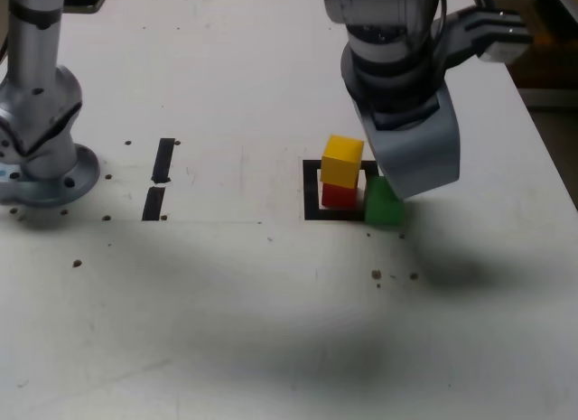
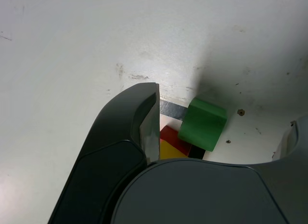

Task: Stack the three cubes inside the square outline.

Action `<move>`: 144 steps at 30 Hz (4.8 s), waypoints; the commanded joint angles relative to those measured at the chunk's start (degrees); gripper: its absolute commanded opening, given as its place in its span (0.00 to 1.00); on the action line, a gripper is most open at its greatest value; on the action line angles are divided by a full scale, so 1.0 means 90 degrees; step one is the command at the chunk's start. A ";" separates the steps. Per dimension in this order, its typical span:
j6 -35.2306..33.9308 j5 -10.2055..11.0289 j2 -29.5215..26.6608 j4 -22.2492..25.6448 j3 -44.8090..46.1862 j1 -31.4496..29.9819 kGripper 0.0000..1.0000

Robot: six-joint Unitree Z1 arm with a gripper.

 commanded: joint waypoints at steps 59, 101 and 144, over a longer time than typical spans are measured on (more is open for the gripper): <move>0.0554 -0.0591 0.1375 0.1723 -0.2122 0.0438 0.89; 0.1283 -0.1058 0.1397 0.0356 -0.0969 0.0597 0.76; -0.0571 -0.4004 0.0668 -0.2085 -0.1154 0.0901 0.98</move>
